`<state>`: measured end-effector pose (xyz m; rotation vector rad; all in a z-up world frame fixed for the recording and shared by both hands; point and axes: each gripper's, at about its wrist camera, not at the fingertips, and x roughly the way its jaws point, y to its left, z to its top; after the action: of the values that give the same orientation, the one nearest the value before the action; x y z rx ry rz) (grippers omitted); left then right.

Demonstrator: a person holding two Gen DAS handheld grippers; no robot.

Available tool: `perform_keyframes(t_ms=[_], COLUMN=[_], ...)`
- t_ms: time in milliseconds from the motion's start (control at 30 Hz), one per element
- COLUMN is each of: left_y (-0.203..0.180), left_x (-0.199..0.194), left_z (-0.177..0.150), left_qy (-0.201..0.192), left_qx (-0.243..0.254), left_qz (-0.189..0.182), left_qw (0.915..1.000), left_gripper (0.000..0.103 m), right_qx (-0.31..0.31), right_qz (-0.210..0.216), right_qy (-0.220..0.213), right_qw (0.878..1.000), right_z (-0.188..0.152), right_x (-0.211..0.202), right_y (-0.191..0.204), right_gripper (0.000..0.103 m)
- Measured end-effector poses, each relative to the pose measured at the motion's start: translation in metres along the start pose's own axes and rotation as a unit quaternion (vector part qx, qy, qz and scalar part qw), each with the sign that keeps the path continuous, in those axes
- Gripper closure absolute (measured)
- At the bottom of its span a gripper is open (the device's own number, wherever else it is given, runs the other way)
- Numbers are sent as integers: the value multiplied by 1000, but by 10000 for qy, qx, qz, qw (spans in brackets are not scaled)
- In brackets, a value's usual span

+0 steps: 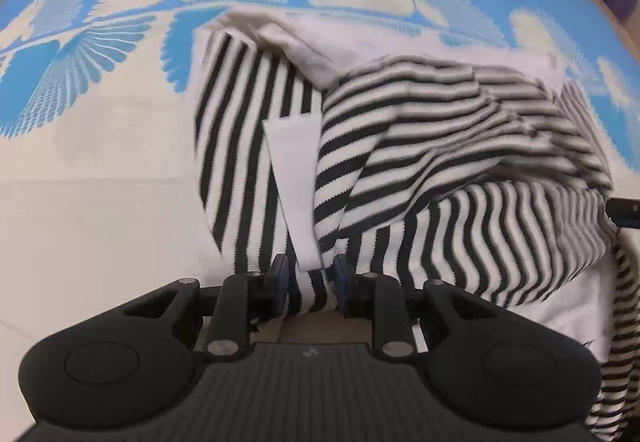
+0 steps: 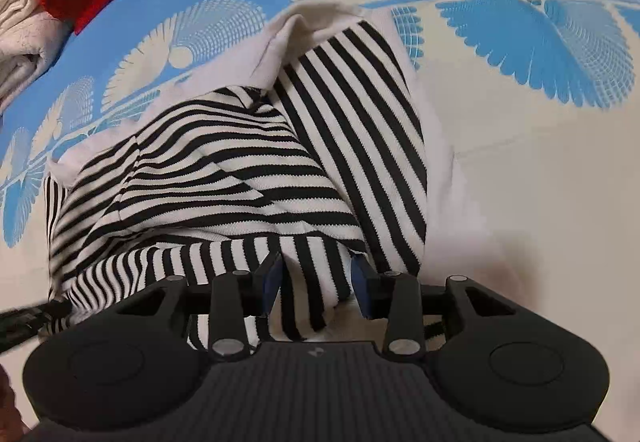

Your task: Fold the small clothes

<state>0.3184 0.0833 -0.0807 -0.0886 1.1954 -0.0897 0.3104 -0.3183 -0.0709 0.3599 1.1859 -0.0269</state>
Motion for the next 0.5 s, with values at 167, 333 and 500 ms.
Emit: perform_keyframes(t_ms=[167, 333, 500], left_y=[16, 23, 32], left_x=[-76, -146, -176], left_z=[-14, -59, -137], left_qy=[-972, -1616, -1751], left_qx=[-221, -41, -117], left_qz=[-290, -303, -435], left_qw=[9946, 9864, 9835], left_gripper=[76, 76, 74], right_qx=[-171, -213, -450], right_qz=[248, 535, 587], right_qy=[-1236, -2167, -2368], right_qw=[9919, 9745, 9687], right_z=[-7, -34, -96], right_x=[-79, -165, -213], right_y=[4, -13, -48], right_gripper=[63, 63, 63])
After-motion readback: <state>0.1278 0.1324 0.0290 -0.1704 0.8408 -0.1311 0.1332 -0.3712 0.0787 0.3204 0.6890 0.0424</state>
